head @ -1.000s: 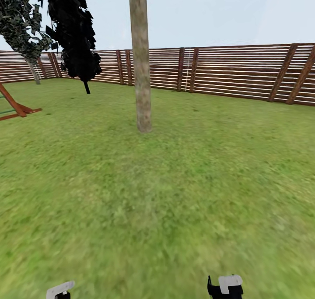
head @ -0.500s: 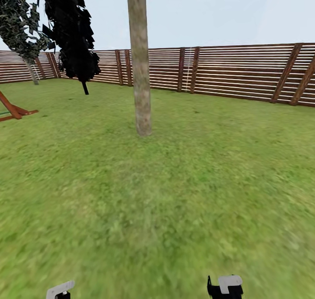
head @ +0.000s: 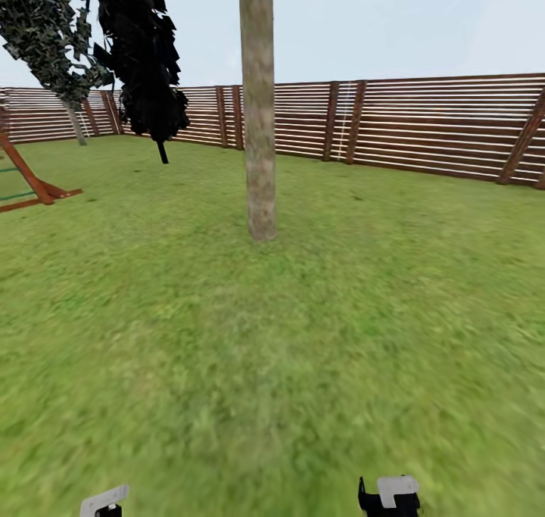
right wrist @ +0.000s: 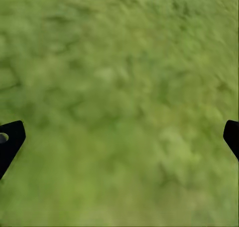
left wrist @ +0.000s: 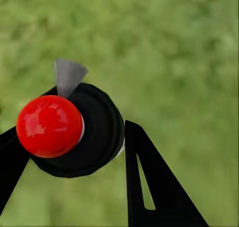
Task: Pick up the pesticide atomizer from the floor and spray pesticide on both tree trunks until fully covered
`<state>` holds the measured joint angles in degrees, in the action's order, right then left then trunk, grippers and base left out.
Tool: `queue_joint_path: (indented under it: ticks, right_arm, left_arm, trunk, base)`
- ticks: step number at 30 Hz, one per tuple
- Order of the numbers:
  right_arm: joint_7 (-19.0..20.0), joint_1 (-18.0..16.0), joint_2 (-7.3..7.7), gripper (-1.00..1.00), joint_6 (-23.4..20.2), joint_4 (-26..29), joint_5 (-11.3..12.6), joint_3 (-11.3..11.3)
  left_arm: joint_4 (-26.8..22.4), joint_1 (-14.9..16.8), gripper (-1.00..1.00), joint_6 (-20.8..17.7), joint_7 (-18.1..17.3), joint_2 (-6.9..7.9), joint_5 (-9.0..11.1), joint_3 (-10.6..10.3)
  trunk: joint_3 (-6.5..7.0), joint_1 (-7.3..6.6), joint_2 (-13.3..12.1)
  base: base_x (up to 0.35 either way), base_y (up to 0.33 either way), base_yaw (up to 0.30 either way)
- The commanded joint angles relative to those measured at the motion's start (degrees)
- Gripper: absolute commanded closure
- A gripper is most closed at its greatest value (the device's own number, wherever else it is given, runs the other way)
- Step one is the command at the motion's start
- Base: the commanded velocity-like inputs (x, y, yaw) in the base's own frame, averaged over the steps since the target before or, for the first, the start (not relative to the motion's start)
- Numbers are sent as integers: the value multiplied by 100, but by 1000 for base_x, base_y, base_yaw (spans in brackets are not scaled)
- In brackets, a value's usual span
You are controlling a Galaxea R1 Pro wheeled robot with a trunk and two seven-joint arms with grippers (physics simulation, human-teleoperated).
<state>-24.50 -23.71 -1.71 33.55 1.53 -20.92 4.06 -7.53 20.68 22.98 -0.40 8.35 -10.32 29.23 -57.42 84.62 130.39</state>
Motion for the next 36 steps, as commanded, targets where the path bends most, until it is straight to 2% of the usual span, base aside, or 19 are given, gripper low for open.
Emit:
queue_joint_path:
  ticks: [1,12,36]
  right_arm:
    - [-29,-2,-3,-100,11,-4,-60,42]
    - [-29,-2,-4,-100,11,-4,-61,42]
    - [-29,-2,0,-100,11,-4,-54,42]
  left_arm:
    - [11,6,100,22,-4,0,-57,49]
    - [15,6,100,22,-4,0,-66,48]
    - [6,6,100,22,-4,10,-57,51]
  trunk:
    - [-5,3,2]
    - [-5,3,2]
    - [-5,3,2]
  base:
    - [346,0,273]
    - [346,0,260]
    - [346,0,-12]
